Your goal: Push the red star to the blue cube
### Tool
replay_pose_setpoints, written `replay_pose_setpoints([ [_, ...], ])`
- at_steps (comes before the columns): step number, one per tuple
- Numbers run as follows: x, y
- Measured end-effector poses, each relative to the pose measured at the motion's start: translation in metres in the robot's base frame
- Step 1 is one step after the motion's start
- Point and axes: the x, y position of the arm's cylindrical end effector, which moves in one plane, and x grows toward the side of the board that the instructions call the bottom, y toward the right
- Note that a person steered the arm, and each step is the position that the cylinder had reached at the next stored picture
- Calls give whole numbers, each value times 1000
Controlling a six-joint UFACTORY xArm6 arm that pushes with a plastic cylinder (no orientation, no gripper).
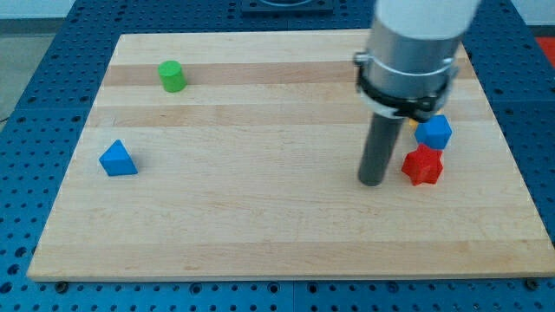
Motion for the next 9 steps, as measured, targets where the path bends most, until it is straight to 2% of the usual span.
replay_pose_setpoints([
  [1,-1,9],
  [3,-1,85],
  [4,0,91],
  [5,21,88],
  [7,26,150],
  [9,6,126],
])
